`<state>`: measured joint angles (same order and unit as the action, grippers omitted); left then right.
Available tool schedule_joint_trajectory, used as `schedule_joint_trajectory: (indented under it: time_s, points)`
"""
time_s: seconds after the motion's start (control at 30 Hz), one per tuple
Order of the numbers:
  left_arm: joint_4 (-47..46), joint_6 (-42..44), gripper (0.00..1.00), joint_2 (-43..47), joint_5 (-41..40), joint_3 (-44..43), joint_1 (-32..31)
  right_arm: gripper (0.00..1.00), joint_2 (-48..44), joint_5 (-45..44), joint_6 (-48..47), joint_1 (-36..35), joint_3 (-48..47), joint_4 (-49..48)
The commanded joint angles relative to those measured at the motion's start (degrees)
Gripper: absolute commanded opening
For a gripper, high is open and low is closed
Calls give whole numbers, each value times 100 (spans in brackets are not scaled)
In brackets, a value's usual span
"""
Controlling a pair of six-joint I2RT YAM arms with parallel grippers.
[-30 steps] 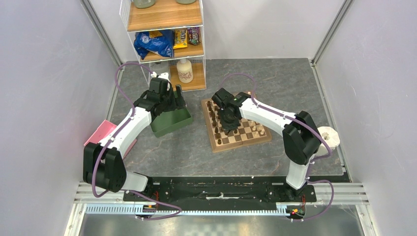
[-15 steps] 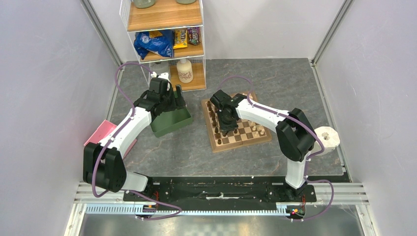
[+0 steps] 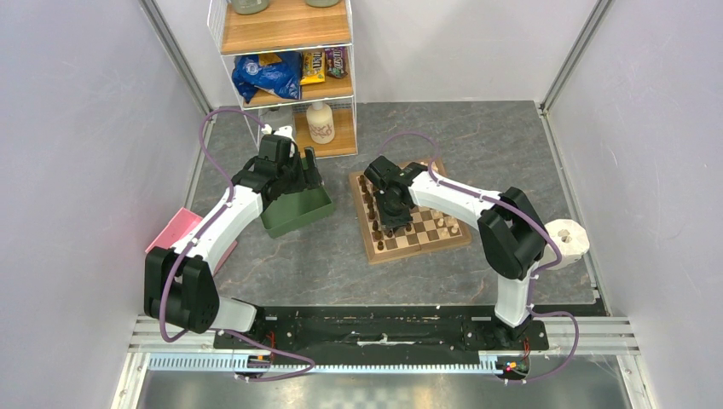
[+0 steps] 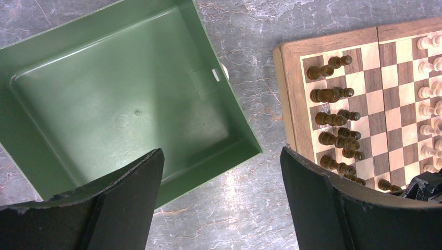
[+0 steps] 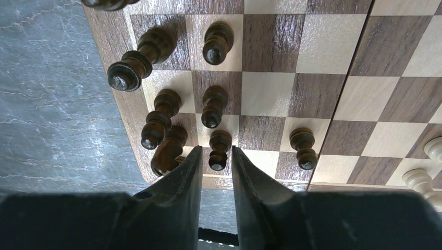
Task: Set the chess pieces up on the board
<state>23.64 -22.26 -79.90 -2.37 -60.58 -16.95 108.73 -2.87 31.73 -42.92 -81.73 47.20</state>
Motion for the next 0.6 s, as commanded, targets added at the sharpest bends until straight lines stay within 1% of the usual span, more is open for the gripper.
schedule_joint_trajectory:
  time_s: [0.0,0.07,0.27,0.4,0.57]
  points:
    - [-124,-142,89,50,105,-95,26,36,-413,-211,27,2,-130,19]
    - [-123,-147,89,38,114,-95,27,39,-574,-377,25,48,-141,105]
    - [-123,-152,89,32,153,-103,27,40,-923,-610,122,514,164,140]
    - [-149,-173,89,21,188,-95,26,40,-822,-475,112,783,304,148]
    - [-151,-169,89,3,185,-94,25,42,-547,-178,88,803,318,131]
